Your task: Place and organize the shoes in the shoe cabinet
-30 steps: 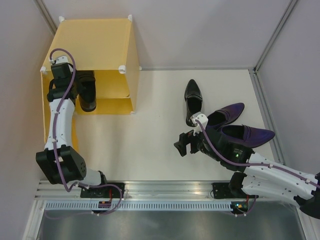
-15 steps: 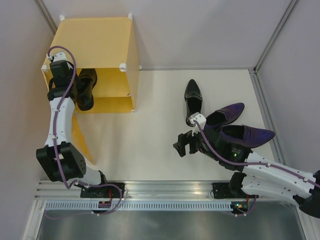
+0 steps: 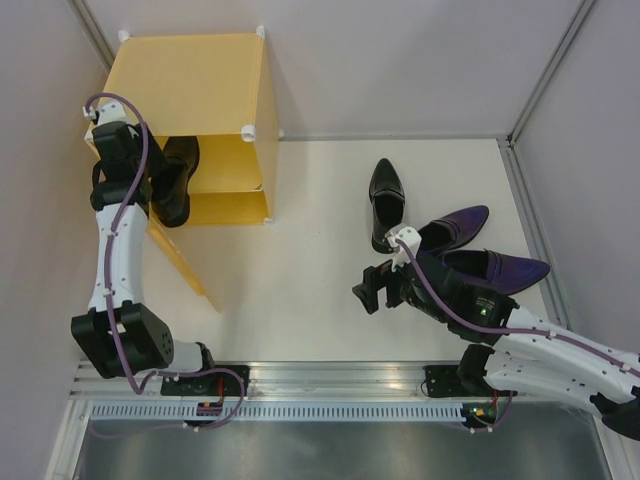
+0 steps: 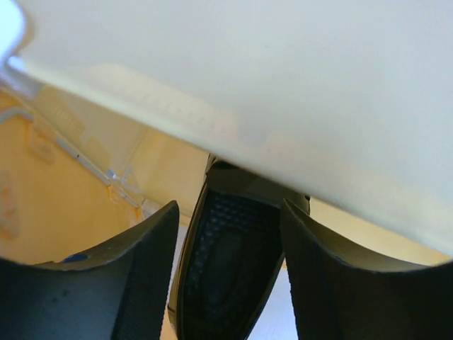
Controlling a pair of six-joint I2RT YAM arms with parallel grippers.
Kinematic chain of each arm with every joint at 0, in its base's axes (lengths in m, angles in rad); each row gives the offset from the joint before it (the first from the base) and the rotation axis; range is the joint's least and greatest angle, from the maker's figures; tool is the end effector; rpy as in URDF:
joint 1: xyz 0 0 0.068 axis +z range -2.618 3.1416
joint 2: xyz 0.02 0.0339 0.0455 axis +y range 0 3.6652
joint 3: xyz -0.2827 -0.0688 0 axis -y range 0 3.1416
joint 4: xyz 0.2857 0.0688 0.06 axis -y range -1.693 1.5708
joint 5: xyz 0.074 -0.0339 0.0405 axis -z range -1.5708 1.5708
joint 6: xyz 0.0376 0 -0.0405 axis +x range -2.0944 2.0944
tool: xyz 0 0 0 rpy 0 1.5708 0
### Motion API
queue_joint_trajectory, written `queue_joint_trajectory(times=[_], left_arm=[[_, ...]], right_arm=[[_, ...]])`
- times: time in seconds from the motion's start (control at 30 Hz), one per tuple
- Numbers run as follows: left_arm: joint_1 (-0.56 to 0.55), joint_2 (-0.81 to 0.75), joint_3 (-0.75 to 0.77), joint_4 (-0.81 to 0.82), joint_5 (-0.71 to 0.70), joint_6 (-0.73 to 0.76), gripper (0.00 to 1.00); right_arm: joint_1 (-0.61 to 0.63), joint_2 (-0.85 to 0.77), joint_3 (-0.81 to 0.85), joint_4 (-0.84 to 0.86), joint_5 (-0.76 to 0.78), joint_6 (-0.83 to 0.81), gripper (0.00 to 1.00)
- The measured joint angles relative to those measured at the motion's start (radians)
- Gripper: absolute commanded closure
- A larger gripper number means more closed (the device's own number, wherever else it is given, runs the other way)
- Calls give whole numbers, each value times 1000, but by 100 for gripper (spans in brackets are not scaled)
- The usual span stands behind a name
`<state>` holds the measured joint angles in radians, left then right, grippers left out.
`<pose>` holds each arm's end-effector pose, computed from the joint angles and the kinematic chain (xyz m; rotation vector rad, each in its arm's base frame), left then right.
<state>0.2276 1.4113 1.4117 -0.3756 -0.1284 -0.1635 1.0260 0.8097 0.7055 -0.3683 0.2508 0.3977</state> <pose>0.3538 0.0869 0.4119 -0.4613 1.8910 0.1674 0.1187 0.1780 0.2979 -0.4905 2.0292 0.6334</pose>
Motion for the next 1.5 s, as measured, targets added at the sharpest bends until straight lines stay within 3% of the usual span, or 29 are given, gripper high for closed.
queue_joint_trajectory(times=[0.13, 0.8, 1.2, 1.5], left_arm=[[-3, -63, -22, 2, 5, -13, 25], [-3, -374, -201, -109, -39, -69, 18], [4, -399, -236, -225, -178, -100, 3], [7, -418, -319, -177, -27, -101, 0]], right_arm=[[0, -9, 43, -29, 12, -3, 2], [0, -36, 109, -74, 38, -6, 2], [0, -35, 109, -74, 33, -26, 2], [0, -48, 66, -32, -14, -51, 2]])
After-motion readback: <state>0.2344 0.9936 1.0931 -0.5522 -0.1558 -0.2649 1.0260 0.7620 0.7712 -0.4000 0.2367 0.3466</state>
